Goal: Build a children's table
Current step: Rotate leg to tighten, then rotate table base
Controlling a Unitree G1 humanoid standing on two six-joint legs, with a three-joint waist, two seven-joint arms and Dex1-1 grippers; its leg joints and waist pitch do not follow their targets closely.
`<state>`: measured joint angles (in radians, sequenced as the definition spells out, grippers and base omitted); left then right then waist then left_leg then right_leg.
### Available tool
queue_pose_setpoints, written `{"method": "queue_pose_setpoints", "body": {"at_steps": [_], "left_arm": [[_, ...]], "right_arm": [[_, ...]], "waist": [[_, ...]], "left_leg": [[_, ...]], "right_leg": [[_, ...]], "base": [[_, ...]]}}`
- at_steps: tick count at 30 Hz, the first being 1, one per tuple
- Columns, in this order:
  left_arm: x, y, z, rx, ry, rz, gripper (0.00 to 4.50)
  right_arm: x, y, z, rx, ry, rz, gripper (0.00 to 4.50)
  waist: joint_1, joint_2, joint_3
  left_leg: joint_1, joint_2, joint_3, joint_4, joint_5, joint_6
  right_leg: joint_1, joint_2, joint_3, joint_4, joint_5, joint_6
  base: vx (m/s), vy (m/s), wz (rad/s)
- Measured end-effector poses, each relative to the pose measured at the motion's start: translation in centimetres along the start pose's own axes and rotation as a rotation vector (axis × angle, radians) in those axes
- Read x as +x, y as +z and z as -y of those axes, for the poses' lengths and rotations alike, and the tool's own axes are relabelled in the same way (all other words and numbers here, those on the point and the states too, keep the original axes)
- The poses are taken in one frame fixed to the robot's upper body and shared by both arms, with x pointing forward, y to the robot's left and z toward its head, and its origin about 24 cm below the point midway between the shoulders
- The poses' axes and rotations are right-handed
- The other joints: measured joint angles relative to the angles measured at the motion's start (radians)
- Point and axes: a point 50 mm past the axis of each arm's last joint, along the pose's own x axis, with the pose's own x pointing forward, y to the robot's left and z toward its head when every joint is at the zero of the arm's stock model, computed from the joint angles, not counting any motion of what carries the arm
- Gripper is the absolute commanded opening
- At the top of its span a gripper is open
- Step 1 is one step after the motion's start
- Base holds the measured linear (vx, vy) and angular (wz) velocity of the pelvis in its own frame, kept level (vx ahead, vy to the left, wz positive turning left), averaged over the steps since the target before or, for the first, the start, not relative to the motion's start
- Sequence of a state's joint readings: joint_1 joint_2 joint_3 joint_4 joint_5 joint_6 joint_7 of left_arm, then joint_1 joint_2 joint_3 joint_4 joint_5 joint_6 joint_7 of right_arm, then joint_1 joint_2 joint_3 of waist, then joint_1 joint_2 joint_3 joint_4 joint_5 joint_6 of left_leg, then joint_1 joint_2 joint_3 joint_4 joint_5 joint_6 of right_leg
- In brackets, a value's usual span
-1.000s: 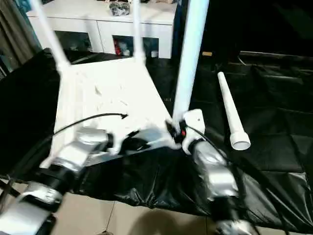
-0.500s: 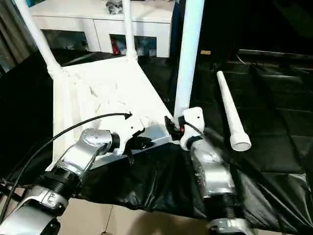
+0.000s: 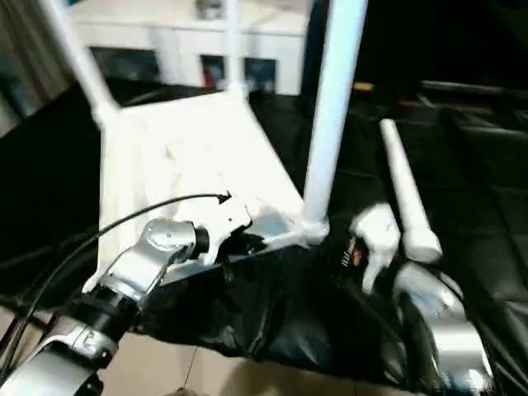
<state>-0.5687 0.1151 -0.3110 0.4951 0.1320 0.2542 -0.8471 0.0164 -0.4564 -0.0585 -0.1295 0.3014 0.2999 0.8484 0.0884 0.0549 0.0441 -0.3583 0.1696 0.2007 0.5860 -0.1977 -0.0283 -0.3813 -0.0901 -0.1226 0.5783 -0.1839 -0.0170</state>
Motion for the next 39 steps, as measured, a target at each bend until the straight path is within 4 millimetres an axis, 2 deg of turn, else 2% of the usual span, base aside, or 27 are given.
{"method": "queue_pose_setpoints", "body": {"at_steps": [1, 3, 6, 10, 14, 16, 17, 18, 19, 22, 24, 27, 29, 32, 34, 39], "left_arm": [[0.1, 0.1, 0.0, -0.012, 0.008, 0.011, 0.27], [0.1, 0.1, -0.1, -0.038, 0.014, 0.024, 0.27], [-0.5, 0.5, -0.4, -0.085, 0.017, 0.061, 0.58], [-3.3, 2.6, -2.7, -0.073, 0.142, 0.173, 0.68], [-7.6, 3.8, -5.4, -0.049, 0.315, 0.220, 0.68], [-10.8, 2.8, -6.6, -0.034, 0.413, 0.139, 0.68], [-11.6, 2.5, -6.9, -0.035, 0.441, 0.122, 0.68], [-13.1, 1.8, -7.3, -0.028, 0.494, 0.068, 0.42], [-14.5, 0.8, -7.6, -0.023, 0.542, 0.000, 0.34], [-17.2, -1.8, -8.0, -0.049, 0.640, -0.166, 0.29], [-18.1, -2.9, -8.0, -0.058, 0.675, -0.230, 0.01], [-18.5, -4.1, -8.1, -0.078, 0.691, -0.282, 0.00], [-17.9, -4.9, -7.8, -0.084, 0.658, -0.301, 0.00], [-16.4, -5.4, -7.2, -0.088, 0.584, -0.294, 0.00], [-15.7, -5.9, -6.9, -0.082, 0.542, -0.303, 0.00], [-15.3, -7.5, -6.7, -0.085, 0.463, -0.420, 0.00]], "right_arm": [[-0.4, 0.1, -0.3, 0.001, 0.012, -0.016, 3.42], [-0.4, 0.1, -0.7, 0.006, 0.032, -0.030, 3.42], [0.2, -0.4, -1.2, 0.018, 0.022, -0.065, 3.46], [2.8, -1.5, -1.7, 0.043, -0.044, -0.109, 3.46], [4.4, -1.6, -2.1, 0.055, -0.081, -0.127, 3.46], [5.6, -1.2, -2.2, 0.070, -0.110, -0.117, 3.46], [5.6, -1.2, -2.1, 0.072, -0.118, -0.119, 3.46], [5.7, -1.4, -2.1, 0.077, -0.128, -0.130, 3.17], [5.9, -1.6, -2.1, 0.087, -0.138, -0.135, 3.10], [6.5, -1.9, -2.0, 0.109, -0.165, -0.141, 3.03], [6.7, -2.0, -1.8, 0.109, -0.180, -0.146, 2.70], [6.9, -2.1, -1.7, 0.117, -0.197, -0.148, 2.56], [7.2, -2.1, -1.6, 0.123, -0.207, -0.146, 2.29], [7.7, -2.0, -1.4, 0.121, -0.230, -0.146, 2.18], [7.9, -2.0, -1.4, 0.123, -0.236, -0.144, 1.92], [8.2, -1.7, -1.0, 0.107, -0.263, -0.145, 1.55]], "waist": [[0.001, -0.001, 0.001], [-0.001, -0.005, 0.003], [-0.001, -0.008, 0.005], [-0.001, -0.003, 0.004], [0.003, -0.004, 0.004], [-0.006, -0.006, 0.005], [-0.004, -0.006, 0.005], [-0.001, -0.006, 0.005], [0.000, -0.006, 0.005], [0.004, -0.006, 0.005], [0.007, -0.006, 0.005], [0.009, -0.008, 0.006], [0.007, -0.008, 0.006], [0.004, -0.008, 0.006], [0.001, -0.007, 0.006], [-0.002, -0.004, 0.006]], "left_leg": [[0.000, 0.000, 0.000, 0.000, 0.000, 0.000], [0.000, 0.000, 0.000, 0.000, 0.000, 0.000], [-0.005, 0.001, 0.000, 0.000, 0.000, 0.000], [-0.011, 0.001, 0.000, 0.001, 0.001, 0.002], [-0.011, 0.001, -0.001, 0.001, 0.003, 0.004], [-0.012, 0.002, 0.000, 0.001, 0.003, 0.004], [-0.012, 0.002, 0.000, 0.001, 0.003, 0.004], [-0.012, 0.002, 0.000, 0.001, 0.002, 0.003], [-0.012, 0.002, 0.000, 0.001, 0.001, 0.001], [-0.013, 0.001, 0.000, 0.002, 0.000, -0.001], [-0.012, 0.001, -0.001, 0.004, 0.000, -0.001], [-0.010, 0.001, -0.001, 0.006, 0.001, -0.002], [-0.008, 0.001, -0.001, 0.006, 0.001, -0.002], [-0.008, 0.001, -0.001, 0.006, 0.002, -0.004], [-0.008, 0.001, -0.001, 0.006, 0.002, -0.004], [-0.009, 0.001, -0.001, 0.006, 0.002, -0.004]], "right_leg": [[0.000, 0.000, 0.000, 0.000, 0.000, 0.000], [-0.001, 0.000, 0.000, 0.000, 0.000, 0.000], [-0.004, 0.000, 0.000, 0.000, 0.000, 0.000], [-0.010, 0.001, 0.000, 0.001, 0.004, -0.007], [-0.010, 0.001, 0.000, 0.002, 0.004, -0.007], [-0.013, 0.002, 0.000, 0.003, 0.004, -0.007], [-0.013, 0.002, 0.000, 0.003, 0.004, -0.007], [-0.013, 0.002, 0.000, 0.003, 0.004, -0.007], [-0.013, 0.002, 0.000, 0.003, 0.004, -0.007], [-0.013, 0.001, 0.000, 0.004, 0.004, -0.007], [-0.011, 0.001, 0.002, 0.005, 0.004, -0.007], [-0.008, 0.001, 0.003, 0.006, 0.004, -0.007], [-0.006, 0.001, 0.004, 0.006, 0.004, -0.007], [-0.006, 0.001, 0.004, 0.007, 0.006, -0.007], [-0.007, 0.001, 0.004, 0.008, 0.006, -0.007], [-0.009, 0.002, 0.004, 0.012, 0.005, -0.007]], "base": [[0.000, 0.000, 0.00], [0.000, 0.000, 0.00], [0.000, 0.000, 0.00], [0.000, 0.000, 0.00], [0.000, 0.000, 0.00], [0.000, 0.000, 0.00], [0.000, 0.000, 0.00], [0.000, 0.000, 0.00], [0.000, 0.000, 0.00], [0.000, 0.000, 0.00], [0.000, 0.000, 0.00], [0.000, 0.000, 0.00], [0.000, 0.000, 0.00], [0.000, 0.000, 0.00], [0.000, 0.000, 0.00], [0.000, 0.000, 0.00]]}}
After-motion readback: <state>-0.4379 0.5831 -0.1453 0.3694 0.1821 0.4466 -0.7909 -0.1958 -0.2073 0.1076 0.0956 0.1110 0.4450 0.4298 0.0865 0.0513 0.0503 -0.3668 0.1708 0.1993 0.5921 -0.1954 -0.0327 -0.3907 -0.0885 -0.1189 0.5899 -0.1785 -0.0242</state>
